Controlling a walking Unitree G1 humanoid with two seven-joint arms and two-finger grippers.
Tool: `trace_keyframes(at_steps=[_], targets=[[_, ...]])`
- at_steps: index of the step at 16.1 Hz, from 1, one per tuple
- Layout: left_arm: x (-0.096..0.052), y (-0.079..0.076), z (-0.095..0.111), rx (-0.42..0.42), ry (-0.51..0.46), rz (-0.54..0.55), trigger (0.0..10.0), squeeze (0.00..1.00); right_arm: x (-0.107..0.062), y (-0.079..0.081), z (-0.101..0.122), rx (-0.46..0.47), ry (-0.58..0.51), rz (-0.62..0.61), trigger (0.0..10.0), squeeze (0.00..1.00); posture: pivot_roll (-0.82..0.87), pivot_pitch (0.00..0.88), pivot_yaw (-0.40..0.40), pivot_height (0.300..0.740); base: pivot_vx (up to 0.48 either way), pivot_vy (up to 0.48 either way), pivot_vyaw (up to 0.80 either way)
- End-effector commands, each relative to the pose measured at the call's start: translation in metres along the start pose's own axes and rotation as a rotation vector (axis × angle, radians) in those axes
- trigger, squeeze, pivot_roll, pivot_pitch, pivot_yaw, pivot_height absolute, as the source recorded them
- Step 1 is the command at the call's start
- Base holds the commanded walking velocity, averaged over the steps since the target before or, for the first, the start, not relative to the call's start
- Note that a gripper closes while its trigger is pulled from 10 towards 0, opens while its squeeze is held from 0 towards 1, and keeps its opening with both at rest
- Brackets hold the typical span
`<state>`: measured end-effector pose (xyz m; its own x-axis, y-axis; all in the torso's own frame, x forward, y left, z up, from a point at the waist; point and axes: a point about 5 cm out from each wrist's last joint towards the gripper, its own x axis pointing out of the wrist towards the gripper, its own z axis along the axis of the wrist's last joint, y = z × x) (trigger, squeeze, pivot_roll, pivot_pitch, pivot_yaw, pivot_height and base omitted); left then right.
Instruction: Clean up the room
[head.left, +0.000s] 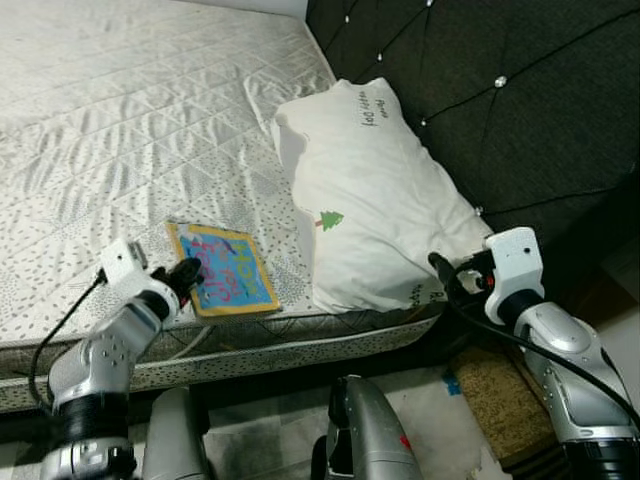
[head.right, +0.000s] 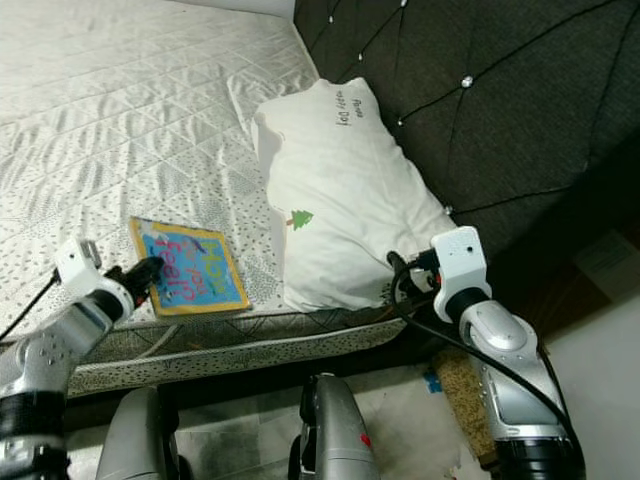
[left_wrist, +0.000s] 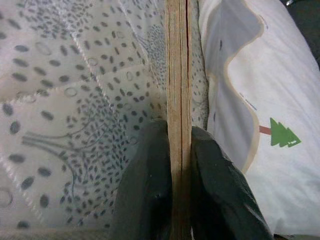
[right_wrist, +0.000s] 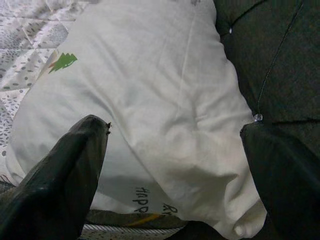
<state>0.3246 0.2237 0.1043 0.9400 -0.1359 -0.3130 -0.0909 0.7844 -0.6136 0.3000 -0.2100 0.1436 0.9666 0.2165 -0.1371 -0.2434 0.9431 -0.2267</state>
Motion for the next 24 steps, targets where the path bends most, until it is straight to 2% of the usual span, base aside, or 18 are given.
trace_keyframes(at_steps=[1, 5, 8, 10, 12, 16, 19, 21, 23, 24], targets=[[0.007, -0.012, 0.005, 0.014, -0.013, -0.056, 10.0, 0.00, -0.002, -0.002, 0.001, -0.017, 0.001, 0.000, 10.0, 0.00, -0.12, 0.132, -0.222, 0.576, 0.000, 0.000, 0.00], [0.010, -0.017, 0.005, 0.024, 0.012, -0.092, 10.0, 0.00, 0.001, -0.001, 0.003, -0.021, -0.004, 0.005, 10.0, 0.00, -0.11, 0.132, -0.225, 0.576, 0.000, 0.000, 0.00], [0.017, -0.008, 0.003, 0.036, 0.056, -0.081, 10.0, 0.00, 0.001, 0.000, 0.005, -0.030, -0.008, 0.010, 10.0, 0.00, -0.12, 0.134, -0.228, 0.576, 0.000, 0.000, 0.00], [0.021, -0.006, 0.001, -0.019, 0.062, -0.090, 10.0, 0.00, 0.001, -0.001, 0.005, -0.033, -0.008, 0.008, 10.0, 0.00, -0.12, 0.133, -0.228, 0.576, 0.000, 0.000, 0.00], [0.024, -0.007, -0.002, -0.021, 0.077, -0.095, 10.0, 0.00, 0.002, -0.001, 0.006, -0.034, -0.011, 0.007, 10.0, 0.00, -0.12, 0.132, -0.228, 0.576, 0.000, 0.000, 0.00], [0.033, -0.028, -0.010, -0.108, 0.100, -0.193, 10.0, 0.00, 0.003, 0.001, 0.006, -0.045, -0.017, 0.016, 10.0, 0.00, -0.12, 0.129, -0.228, 0.576, 0.000, 0.000, 0.00], [0.038, -0.039, -0.025, -0.082, 0.152, -0.228, 10.0, 0.00, 0.005, 0.003, 0.007, -0.046, -0.021, 0.022, 10.0, 0.00, -0.11, 0.120, -0.228, 0.576, 0.000, 0.000, 0.00], [0.038, -0.039, -0.029, -0.070, 0.167, -0.226, 10.0, 0.00, 0.006, 0.004, 0.007, -0.049, -0.024, 0.026, 10.0, 0.00, -0.11, 0.120, -0.229, 0.576, 0.000, 0.000, 0.00], [0.036, -0.030, -0.027, -0.065, 0.171, -0.202, 10.0, 0.00, 0.006, 0.003, 0.007, -0.052, -0.025, 0.026, 10.0, 0.00, -0.11, 0.120, -0.229, 0.576, 0.000, 0.000, 0.00], [0.035, -0.028, -0.026, -0.066, 0.171, -0.195, 10.0, 0.27, 0.006, 0.003, 0.007, -0.053, -0.025, 0.025, 10.0, 0.00, -0.11, 0.121, -0.229, 0.576, 0.000, 0.000, 0.00]])
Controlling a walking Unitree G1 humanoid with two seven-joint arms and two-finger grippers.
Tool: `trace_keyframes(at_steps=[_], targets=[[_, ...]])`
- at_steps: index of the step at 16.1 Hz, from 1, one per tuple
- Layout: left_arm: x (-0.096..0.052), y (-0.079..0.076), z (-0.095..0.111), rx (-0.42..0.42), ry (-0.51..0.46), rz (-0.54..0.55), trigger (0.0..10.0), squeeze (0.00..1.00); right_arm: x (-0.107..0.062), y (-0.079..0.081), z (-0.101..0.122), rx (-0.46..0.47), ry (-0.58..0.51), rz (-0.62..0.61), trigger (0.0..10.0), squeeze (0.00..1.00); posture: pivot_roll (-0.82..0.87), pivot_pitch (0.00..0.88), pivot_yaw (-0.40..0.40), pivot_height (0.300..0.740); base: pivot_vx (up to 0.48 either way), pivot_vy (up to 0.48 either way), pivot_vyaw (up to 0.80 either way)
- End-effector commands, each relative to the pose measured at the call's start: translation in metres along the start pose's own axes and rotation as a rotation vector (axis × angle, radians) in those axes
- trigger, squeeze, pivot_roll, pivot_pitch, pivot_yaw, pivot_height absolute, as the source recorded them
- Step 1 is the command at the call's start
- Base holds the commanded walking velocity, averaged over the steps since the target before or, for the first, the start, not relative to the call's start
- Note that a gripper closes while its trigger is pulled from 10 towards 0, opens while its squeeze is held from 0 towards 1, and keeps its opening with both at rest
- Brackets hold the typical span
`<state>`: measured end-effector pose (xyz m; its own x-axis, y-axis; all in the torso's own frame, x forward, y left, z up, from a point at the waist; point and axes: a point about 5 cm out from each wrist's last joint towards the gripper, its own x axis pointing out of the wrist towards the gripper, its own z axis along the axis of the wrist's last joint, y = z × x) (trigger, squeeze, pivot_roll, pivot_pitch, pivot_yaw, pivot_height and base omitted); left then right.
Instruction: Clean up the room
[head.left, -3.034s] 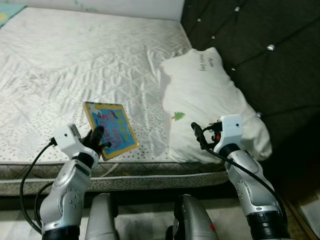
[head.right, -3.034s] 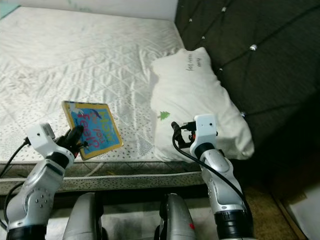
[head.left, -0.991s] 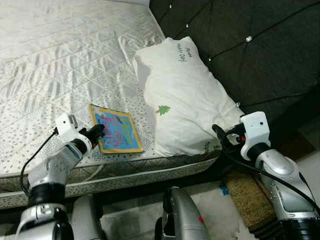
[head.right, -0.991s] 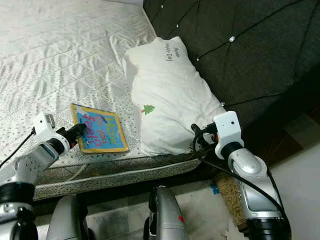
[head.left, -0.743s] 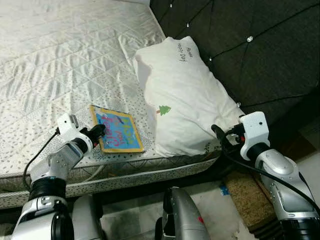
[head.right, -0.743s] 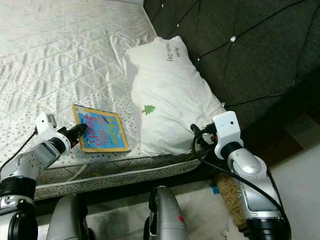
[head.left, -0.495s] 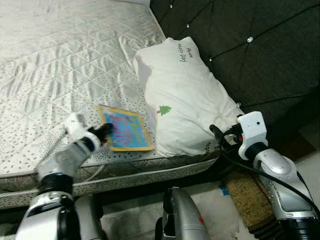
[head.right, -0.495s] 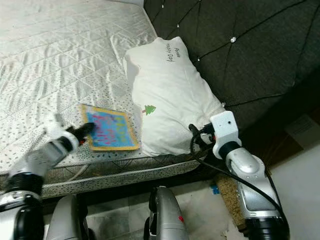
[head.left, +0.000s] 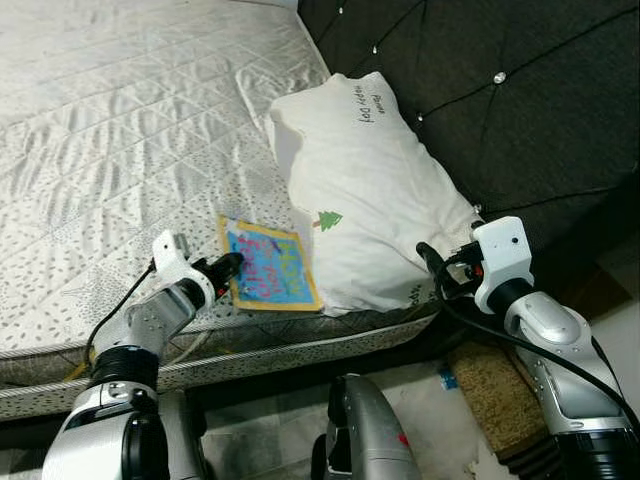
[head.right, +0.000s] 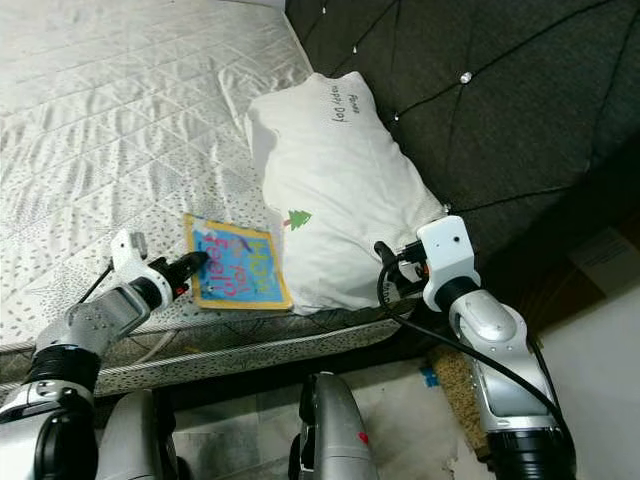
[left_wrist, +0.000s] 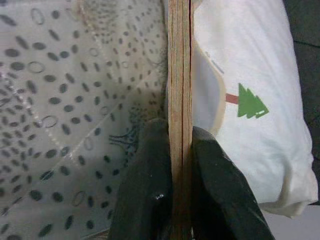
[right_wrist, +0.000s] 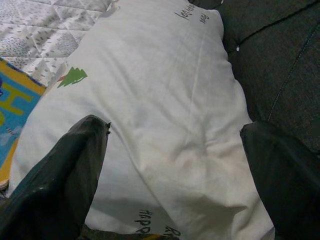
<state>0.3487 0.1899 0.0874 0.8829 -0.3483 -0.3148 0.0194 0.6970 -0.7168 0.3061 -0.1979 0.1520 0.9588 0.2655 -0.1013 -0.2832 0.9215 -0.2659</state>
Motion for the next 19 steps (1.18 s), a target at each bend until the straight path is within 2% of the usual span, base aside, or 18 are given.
trace_keyframes(at_steps=[1, 2, 10, 14, 15, 16, 17, 18, 19], targets=[[0.003, -0.006, -0.001, 0.014, 0.018, -0.030, 10.0, 0.69, -0.002, -0.005, -0.005, -0.008, 0.023, -0.012, 10.0, 0.00, -0.11, 0.121, -0.229, 0.576, 0.000, 0.000, 0.00], [0.001, -0.001, 0.002, 0.015, 0.008, -0.012, 10.0, 1.00, -0.003, -0.006, -0.008, -0.012, 0.029, -0.014, 10.0, 0.00, -0.11, 0.122, -0.231, 0.576, 0.000, 0.000, 0.00], [-0.011, 0.020, 0.023, 0.021, -0.079, 0.096, 10.0, 1.00, -0.003, -0.006, -0.009, -0.026, 0.028, -0.006, 10.0, 0.00, -0.11, 0.126, -0.232, 0.576, 0.000, 0.000, 0.00], [-0.020, 0.036, 0.037, 0.051, -0.141, 0.200, 10.0, 1.00, -0.002, -0.005, -0.008, -0.028, 0.022, -0.004, 10.0, 0.00, -0.11, 0.126, -0.231, 0.576, 0.000, 0.000, 0.00], [-0.023, 0.040, 0.041, 0.072, -0.162, 0.241, 10.0, 1.00, -0.001, -0.004, -0.008, -0.028, 0.021, -0.004, 10.0, 0.00, -0.11, 0.126, -0.229, 0.576, 0.000, 0.000, 0.00], [-0.025, 0.041, 0.047, 0.149, -0.208, 0.297, 10.0, 1.00, -0.001, -0.003, -0.009, -0.026, 0.019, -0.005, 10.0, 0.00, -0.11, 0.125, -0.226, 0.576, 0.000, 0.000, 0.00], [-0.024, 0.035, 0.050, 0.204, -0.245, 0.305, 10.0, 1.00, -0.001, -0.002, -0.009, -0.021, 0.018, -0.005, 10.0, 0.00, -0.10, 0.123, -0.222, 0.576, 0.000, 0.000, 0.00], [-0.024, 0.034, 0.051, 0.226, -0.258, 0.309, 10.0, 1.00, 0.000, -0.001, -0.009, -0.020, 0.017, -0.005, 10.0, 0.00, -0.10, 0.123, -0.219, 0.576, 0.000, 0.000, 0.00], [-0.021, 0.025, 0.046, 0.237, -0.265, 0.277, 10.0, 1.00, 0.001, 0.002, -0.009, -0.011, 0.014, -0.004, 10.0, 0.00, -0.09, 0.119, -0.213, 0.576, 0.000, 0.000, 0.00]])
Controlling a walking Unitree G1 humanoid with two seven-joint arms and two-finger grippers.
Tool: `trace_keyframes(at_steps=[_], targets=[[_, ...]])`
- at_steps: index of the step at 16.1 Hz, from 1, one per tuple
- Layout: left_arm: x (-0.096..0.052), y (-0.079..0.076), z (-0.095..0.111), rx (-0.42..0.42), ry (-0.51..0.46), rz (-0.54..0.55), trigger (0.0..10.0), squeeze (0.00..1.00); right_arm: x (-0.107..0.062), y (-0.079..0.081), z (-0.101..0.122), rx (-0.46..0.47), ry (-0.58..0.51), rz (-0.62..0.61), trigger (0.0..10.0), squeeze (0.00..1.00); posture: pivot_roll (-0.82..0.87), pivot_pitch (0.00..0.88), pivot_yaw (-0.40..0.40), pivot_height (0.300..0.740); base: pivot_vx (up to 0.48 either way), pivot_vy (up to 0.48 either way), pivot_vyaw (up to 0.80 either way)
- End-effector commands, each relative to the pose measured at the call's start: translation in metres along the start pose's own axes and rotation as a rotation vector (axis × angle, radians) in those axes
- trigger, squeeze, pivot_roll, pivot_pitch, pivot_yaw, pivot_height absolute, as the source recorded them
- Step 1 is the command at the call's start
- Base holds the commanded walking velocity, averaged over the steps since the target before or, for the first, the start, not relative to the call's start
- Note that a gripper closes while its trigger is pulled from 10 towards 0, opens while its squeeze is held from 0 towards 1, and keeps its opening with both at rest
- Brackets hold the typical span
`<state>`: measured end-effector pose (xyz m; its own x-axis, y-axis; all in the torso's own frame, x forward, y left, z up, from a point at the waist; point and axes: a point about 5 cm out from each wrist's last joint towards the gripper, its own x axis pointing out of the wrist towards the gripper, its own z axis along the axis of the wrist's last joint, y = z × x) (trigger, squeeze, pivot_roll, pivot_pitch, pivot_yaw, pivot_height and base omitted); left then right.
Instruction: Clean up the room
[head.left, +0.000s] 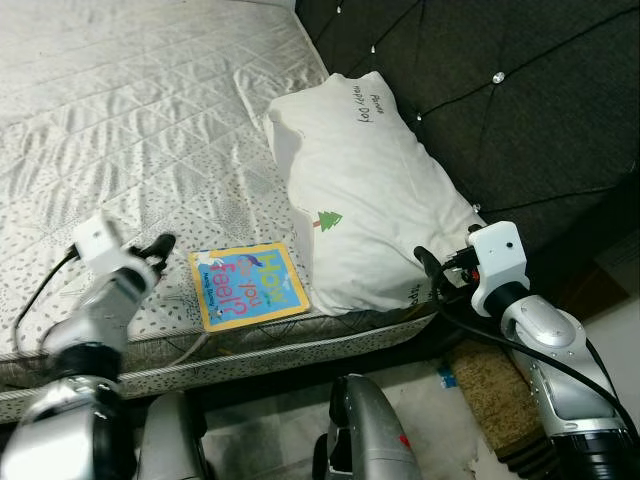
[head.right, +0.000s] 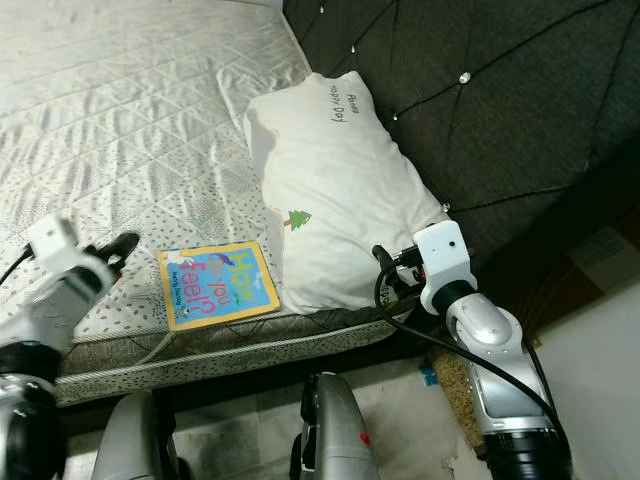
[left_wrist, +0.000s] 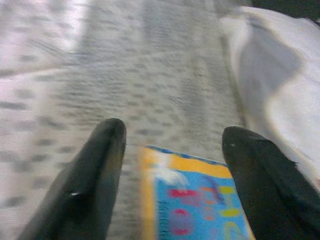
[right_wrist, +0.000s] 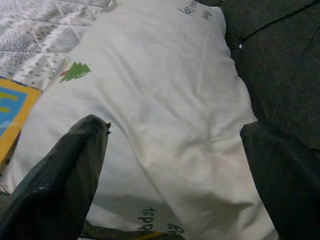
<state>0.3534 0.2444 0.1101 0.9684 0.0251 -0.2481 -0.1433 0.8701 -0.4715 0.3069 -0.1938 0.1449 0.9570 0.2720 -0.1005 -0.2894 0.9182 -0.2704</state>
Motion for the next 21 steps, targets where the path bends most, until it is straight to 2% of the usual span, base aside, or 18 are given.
trace_keyframes(at_steps=[1, 3, 5, 6, 8, 9, 11, 13, 14, 17, 18, 19, 21], targets=[[-0.001, -0.010, -0.010, 0.022, 0.025, -0.020, 10.0, 1.00, 0.000, 0.001, -0.004, 0.004, 0.012, -0.006, 10.0, 0.00, -0.08, 0.118, -0.209, 0.576, 0.000, 0.000, 0.00], [-0.007, -0.036, -0.025, 0.056, 0.034, -0.104, 10.0, 1.00, 0.003, 0.009, -0.001, 0.016, -0.006, 0.009, 10.0, 0.00, -0.06, 0.115, -0.198, 0.576, 0.000, 0.000, 0.00], [-0.013, -0.050, -0.034, 0.064, 0.048, -0.140, 10.0, 1.00, 0.005, 0.012, 0.000, 0.024, -0.014, 0.012, 10.0, 0.00, -0.05, 0.114, -0.184, 0.576, 0.000, 0.000, 0.00], [-0.018, -0.062, -0.044, 0.068, 0.072, -0.169, 10.0, 1.00, 0.007, 0.014, 0.000, 0.031, -0.018, 0.010, 10.0, 0.00, -0.04, 0.113, -0.179, 0.576, 0.000, 0.000, 0.00], [-0.032, -0.086, -0.071, 0.099, 0.183, -0.245, 10.0, 1.00, 0.010, 0.018, 0.000, 0.050, -0.030, 0.005, 10.0, 0.00, -0.03, 0.111, -0.162, 0.576, 0.000, 0.000, 0.00], [-0.034, -0.088, -0.074, 0.106, 0.199, -0.253, 10.0, 1.00, 0.011, 0.018, 0.000, 0.052, -0.031, 0.005, 10.0, 0.00, -0.03, 0.112, -0.160, 0.576, 0.000, 0.000, 0.00], [-0.044, -0.099, -0.093, 0.174, 0.310, -0.324, 10.0, 1.00, 0.013, 0.023, 0.001, 0.062, -0.039, 0.006, 10.0, 0.00, -0.03, 0.114, -0.148, 0.576, 0.000, 0.000, 0.00], [-0.050, -0.102, -0.095, 0.199, 0.323, -0.317, 10.0, 1.00, 0.013, 0.025, 0.000, 0.065, -0.040, 0.007, 10.0, 0.00, -0.02, 0.113, -0.143, 0.576, 0.000, 0.000, 0.00], [-0.054, -0.098, -0.095, 0.200, 0.302, -0.253, 10.0, 1.00, 0.014, 0.027, -0.001, 0.071, -0.040, 0.011, 10.0, 0.00, -0.02, 0.113, -0.136, 0.576, 0.000, 0.000, 0.00], [-0.060, -0.077, -0.092, 0.186, 0.258, -0.086, 10.0, 1.00, 0.015, 0.030, -0.002, 0.086, -0.033, 0.043, 10.0, 0.00, -0.02, 0.114, -0.132, 0.576, 0.000, 0.000, 0.00], [-0.065, -0.069, -0.092, 0.183, 0.260, -0.043, 10.0, 1.00, 0.015, 0.031, -0.002, 0.087, -0.033, 0.047, 10.0, 0.00, -0.02, 0.117, -0.127, 0.576, 0.000, 0.000, 0.00], [-0.071, -0.058, -0.099, 0.167, 0.305, -0.003, 10.0, 1.00, 0.015, 0.033, -0.002, 0.093, -0.035, 0.051, 10.0, 0.00, -0.01, 0.118, -0.125, 0.576, 0.000, 0.000, 0.00], [-0.072, -0.059, -0.104, 0.162, 0.353, -0.040, 10.0, 1.00, 0.015, 0.038, -0.002, 0.101, -0.038, 0.066, 10.0, 0.00, 0.00, 0.119, -0.125, 0.576, 0.000, 0.000, 0.00]])
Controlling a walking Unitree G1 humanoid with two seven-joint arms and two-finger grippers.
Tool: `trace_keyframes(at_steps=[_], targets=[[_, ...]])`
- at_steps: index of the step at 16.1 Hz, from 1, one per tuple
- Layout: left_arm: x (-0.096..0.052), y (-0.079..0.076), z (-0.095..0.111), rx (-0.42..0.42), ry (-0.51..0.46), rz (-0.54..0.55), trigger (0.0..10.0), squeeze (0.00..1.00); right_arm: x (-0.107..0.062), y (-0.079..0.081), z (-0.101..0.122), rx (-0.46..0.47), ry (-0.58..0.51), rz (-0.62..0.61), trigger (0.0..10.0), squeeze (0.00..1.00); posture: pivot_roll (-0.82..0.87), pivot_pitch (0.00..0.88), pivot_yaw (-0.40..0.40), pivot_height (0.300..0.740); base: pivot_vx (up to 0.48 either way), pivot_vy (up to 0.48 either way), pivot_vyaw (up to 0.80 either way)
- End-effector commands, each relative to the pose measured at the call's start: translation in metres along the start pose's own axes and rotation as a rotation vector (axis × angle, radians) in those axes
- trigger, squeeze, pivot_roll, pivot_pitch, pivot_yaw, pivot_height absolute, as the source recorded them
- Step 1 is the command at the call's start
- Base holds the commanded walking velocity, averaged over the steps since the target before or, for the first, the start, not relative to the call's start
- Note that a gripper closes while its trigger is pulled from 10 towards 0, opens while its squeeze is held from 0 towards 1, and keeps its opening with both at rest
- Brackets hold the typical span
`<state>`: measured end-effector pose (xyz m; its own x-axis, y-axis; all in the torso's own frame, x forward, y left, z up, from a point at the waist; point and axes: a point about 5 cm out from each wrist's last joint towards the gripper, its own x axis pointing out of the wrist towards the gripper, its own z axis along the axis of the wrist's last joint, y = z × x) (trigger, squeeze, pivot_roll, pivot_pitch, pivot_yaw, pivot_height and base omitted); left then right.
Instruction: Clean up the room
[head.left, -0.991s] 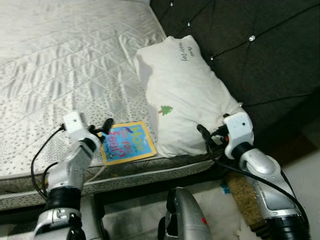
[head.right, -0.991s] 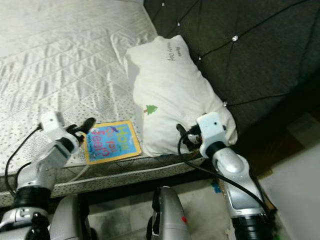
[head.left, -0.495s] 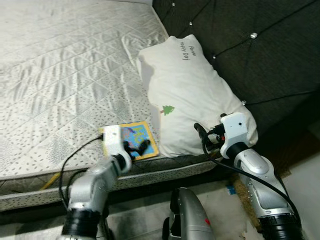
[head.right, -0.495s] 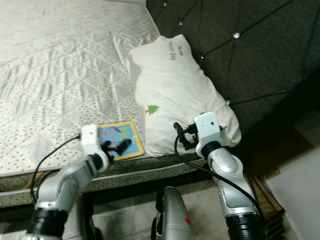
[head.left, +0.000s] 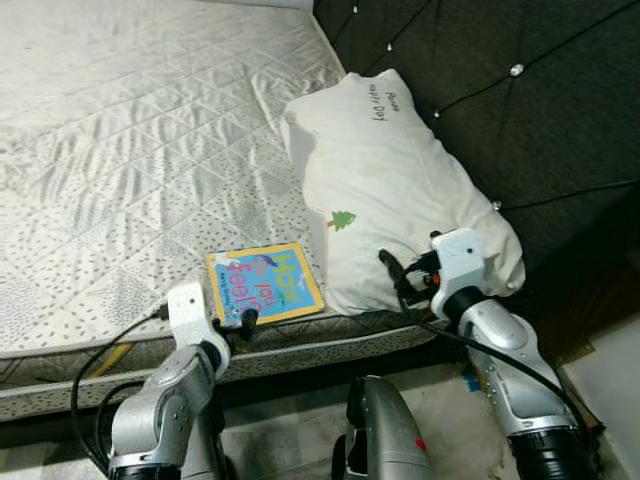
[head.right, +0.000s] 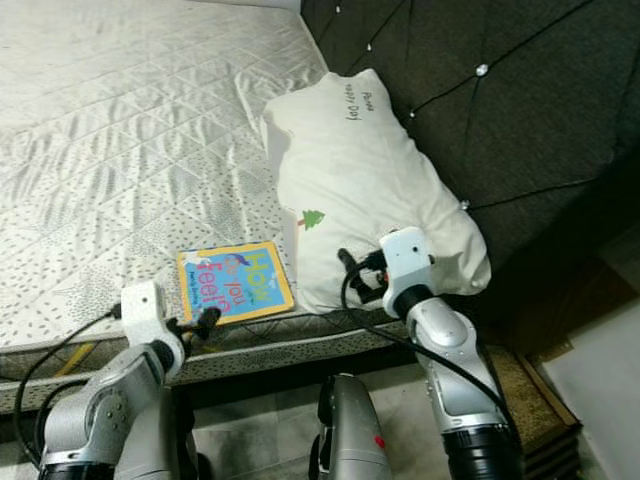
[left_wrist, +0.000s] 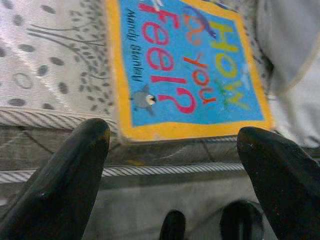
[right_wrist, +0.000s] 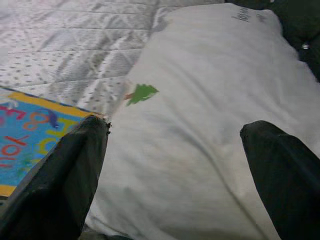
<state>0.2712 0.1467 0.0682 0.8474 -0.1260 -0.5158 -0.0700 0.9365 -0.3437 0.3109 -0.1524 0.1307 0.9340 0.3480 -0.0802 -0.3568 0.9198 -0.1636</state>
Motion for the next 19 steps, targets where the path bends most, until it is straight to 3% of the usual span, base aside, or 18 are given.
trace_keyframes(at_steps=[1, 8, 14, 15, 17, 18, 19], targets=[[0.002, -0.012, -0.003, 0.023, 0.037, -0.059, 10.0, 1.00, 0.000, 0.000, 0.002, 0.001, -0.008, 0.011, 10.0, 0.00, 0.00, 0.119, -0.124, 0.576, 0.000, 0.000, 0.00], [0.010, -0.023, -0.017, -0.011, 0.157, -0.127, 10.0, 1.00, -0.001, 0.003, 0.003, -0.011, -0.017, 0.022, 10.0, 0.00, -0.01, 0.119, -0.110, 0.576, 0.000, 0.000, 0.00], [0.027, -0.028, -0.018, -0.039, 0.203, -0.162, 10.0, 1.00, -0.002, 0.003, 0.008, -0.028, -0.034, 0.027, 10.0, 0.00, -0.04, 0.123, -0.106, 0.576, 0.000, 0.000, 0.00], [0.034, -0.021, -0.021, -0.086, 0.224, -0.128, 10.0, 0.47, -0.004, 0.002, 0.009, -0.033, -0.037, 0.020, 10.0, 0.00, -0.06, 0.125, -0.102, 0.576, 0.000, 0.000, 0.00], [0.037, -0.013, -0.023, -0.106, 0.233, -0.095, 10.0, 0.24, -0.006, -0.001, 0.011, -0.038, -0.039, 0.010, 10.0, 0.00, -0.06, 0.129, -0.102, 0.576, 0.000, 0.000, 0.00], [0.037, -0.010, -0.025, -0.156, 0.246, -0.089, 10.0, 0.00, -0.007, -0.003, 0.011, -0.039, -0.037, 0.006, 10.0, 0.00, -0.06, 0.135, -0.104, 0.576, 0.000, 0.000, 0.00], [0.037, -0.009, -0.026, -0.183, 0.244, -0.091, 10.0, 0.00, -0.008, -0.003, 0.010, -0.041, -0.034, 0.006, 10.0, 0.00, -0.06, 0.138, -0.107, 0.576, 0.000, 0.000, 0.00]])
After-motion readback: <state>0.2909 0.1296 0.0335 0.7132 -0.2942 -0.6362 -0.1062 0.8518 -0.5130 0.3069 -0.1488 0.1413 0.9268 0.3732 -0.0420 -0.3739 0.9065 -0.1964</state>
